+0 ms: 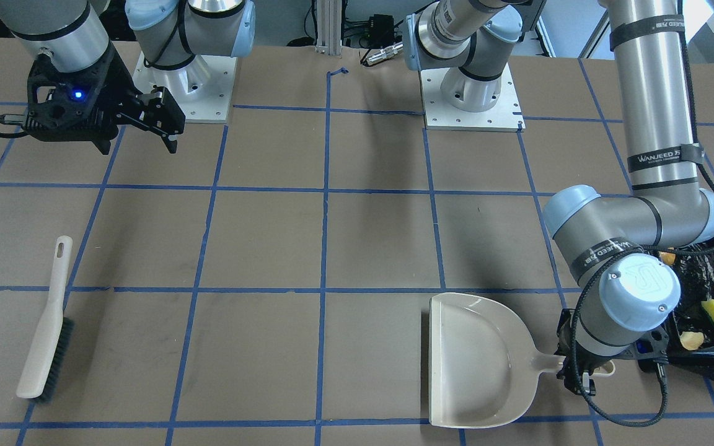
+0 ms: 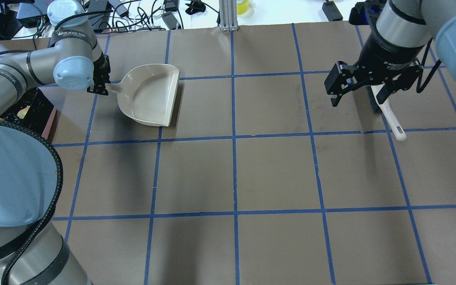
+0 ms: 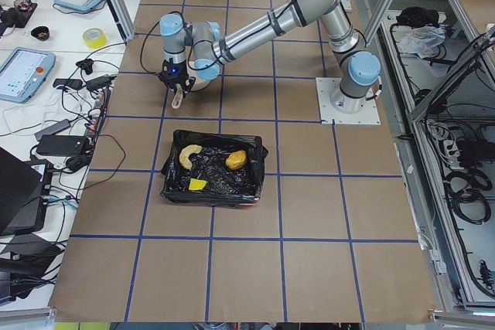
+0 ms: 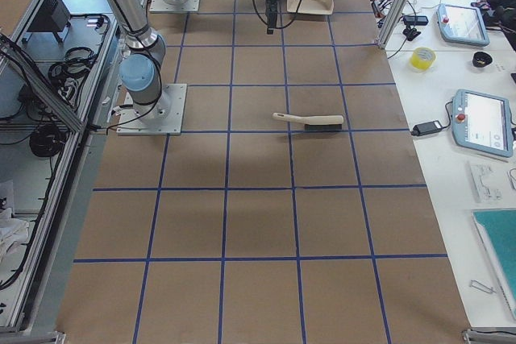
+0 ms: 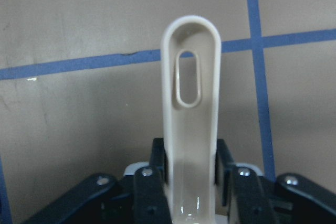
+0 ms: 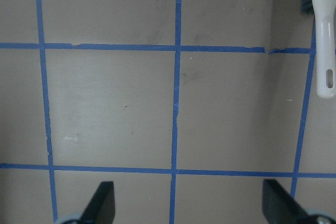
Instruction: Sweep and dump trash into bin
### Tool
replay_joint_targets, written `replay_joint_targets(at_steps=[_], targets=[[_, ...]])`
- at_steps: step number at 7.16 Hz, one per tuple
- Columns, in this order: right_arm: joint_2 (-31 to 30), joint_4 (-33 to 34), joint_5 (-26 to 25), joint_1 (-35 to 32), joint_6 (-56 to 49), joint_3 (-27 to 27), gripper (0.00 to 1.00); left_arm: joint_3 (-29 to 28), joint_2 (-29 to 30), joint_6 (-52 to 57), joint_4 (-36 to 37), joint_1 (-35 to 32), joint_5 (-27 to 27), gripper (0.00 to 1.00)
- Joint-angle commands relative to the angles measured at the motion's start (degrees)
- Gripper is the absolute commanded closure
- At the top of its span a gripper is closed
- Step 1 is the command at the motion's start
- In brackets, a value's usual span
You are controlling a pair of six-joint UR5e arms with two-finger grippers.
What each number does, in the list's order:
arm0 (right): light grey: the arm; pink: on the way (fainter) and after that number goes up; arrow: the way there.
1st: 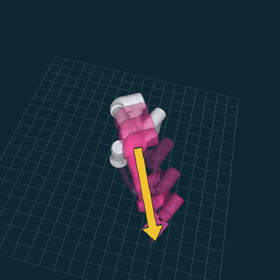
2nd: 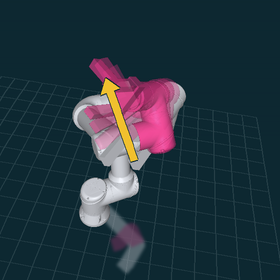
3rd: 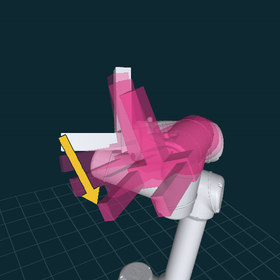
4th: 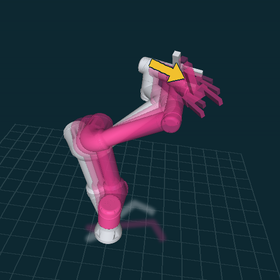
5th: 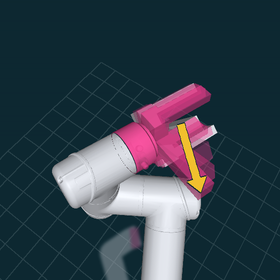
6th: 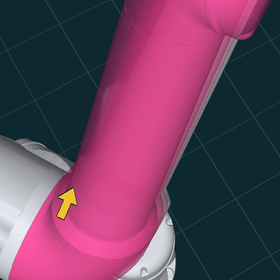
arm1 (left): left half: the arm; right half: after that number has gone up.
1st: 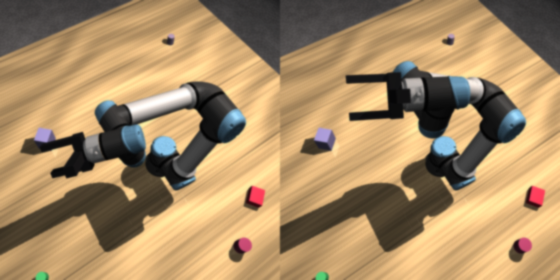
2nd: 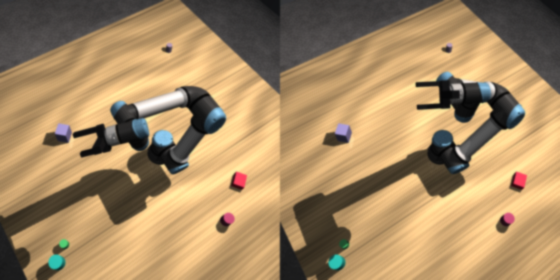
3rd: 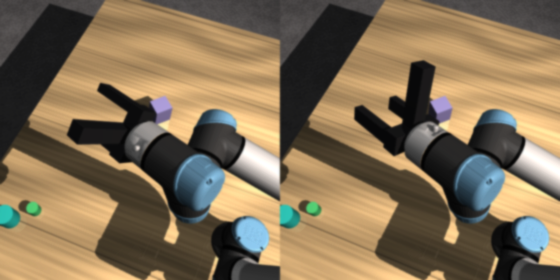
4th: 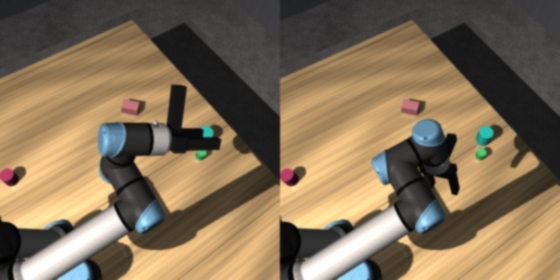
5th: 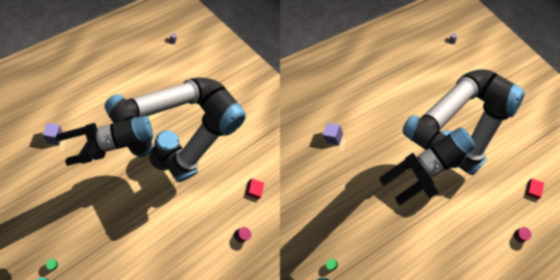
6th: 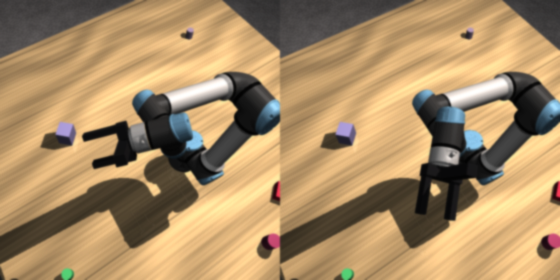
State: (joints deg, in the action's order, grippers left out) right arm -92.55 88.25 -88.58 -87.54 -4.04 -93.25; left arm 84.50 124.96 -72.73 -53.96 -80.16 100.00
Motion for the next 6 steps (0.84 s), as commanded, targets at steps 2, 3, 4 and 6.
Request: replay_joint_targets(at_steps=[2, 3, 4, 6], targets=[[0.0, 0.0, 0.0, 0.0, 0.1, 0.0, 0.00, -0.1, 0.0, 0.4, 1.1, 0.0, 0.4, 0.61], [0.0, 0.0, 0.1, 0.0, 0.2, 0.0, 0.00, 0.0, -0.2, 0.4, 1.1, 0.0, 0.3, 0.56], [0.0, 0.0, 0.1, 0.0, 0.2, 0.0, 0.00, 0.1, -0.2, 0.3, 1.1, 0.0, 0.2, 0.53], [0.0, 0.0, 0.1, -0.1, 0.2, 0.0, 0.00, 0.3, -0.3, -0.5, 1.1, -0.3, -0.2, 0.52]])
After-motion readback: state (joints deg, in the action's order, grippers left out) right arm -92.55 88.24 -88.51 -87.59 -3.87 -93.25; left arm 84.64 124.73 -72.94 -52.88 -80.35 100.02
